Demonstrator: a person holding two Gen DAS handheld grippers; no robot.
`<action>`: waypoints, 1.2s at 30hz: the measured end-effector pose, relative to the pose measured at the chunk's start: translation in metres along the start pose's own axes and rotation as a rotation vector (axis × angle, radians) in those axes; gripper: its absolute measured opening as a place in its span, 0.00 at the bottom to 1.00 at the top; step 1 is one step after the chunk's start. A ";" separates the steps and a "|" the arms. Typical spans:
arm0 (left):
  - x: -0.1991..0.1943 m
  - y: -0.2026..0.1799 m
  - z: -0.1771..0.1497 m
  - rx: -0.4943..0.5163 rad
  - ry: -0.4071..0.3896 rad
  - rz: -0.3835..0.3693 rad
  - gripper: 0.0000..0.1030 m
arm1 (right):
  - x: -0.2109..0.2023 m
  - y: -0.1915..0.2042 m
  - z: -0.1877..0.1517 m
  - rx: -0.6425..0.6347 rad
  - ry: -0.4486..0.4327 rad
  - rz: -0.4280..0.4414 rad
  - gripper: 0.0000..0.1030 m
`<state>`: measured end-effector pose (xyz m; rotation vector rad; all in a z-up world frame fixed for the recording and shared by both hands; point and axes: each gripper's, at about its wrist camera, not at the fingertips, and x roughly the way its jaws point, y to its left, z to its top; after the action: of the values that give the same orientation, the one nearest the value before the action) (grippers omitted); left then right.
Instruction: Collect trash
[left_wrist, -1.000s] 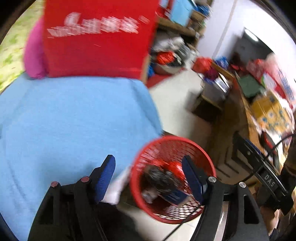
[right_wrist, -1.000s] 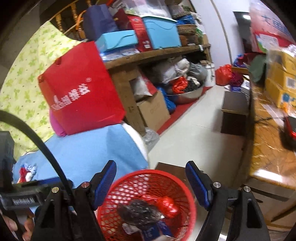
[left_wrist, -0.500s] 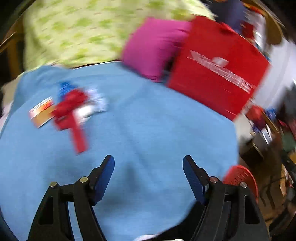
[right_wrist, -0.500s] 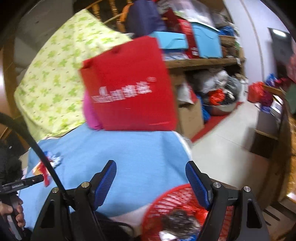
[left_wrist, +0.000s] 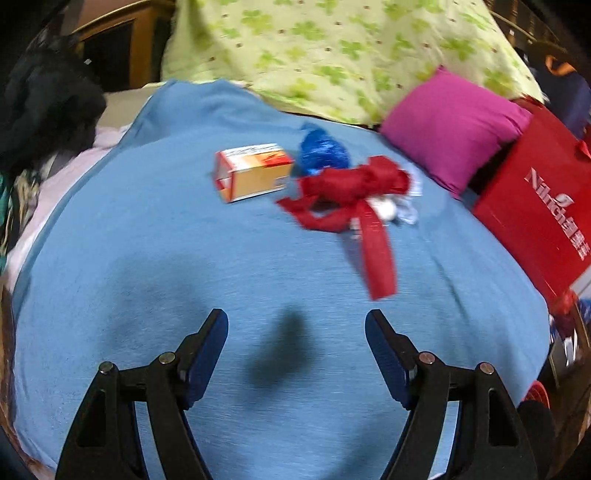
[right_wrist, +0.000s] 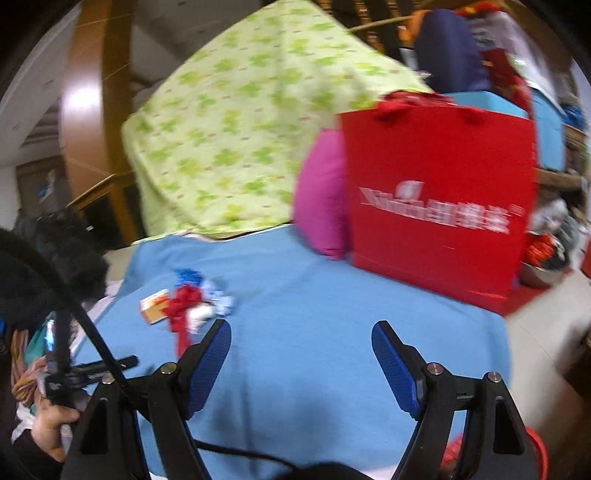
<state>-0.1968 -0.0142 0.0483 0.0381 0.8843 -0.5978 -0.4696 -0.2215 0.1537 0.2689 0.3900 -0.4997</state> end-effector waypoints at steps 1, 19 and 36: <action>0.003 0.004 0.000 -0.013 0.005 0.003 0.75 | 0.008 0.007 0.001 -0.008 0.004 0.013 0.80; 0.038 -0.059 0.090 0.024 0.006 -0.147 0.81 | 0.103 0.012 -0.040 0.091 0.088 0.120 0.80; 0.109 -0.064 0.127 -0.062 0.074 -0.116 0.38 | 0.108 -0.008 -0.039 0.200 0.073 0.171 0.80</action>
<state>-0.0858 -0.1542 0.0631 -0.0479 0.9812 -0.6805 -0.3977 -0.2590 0.0717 0.5103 0.3846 -0.3618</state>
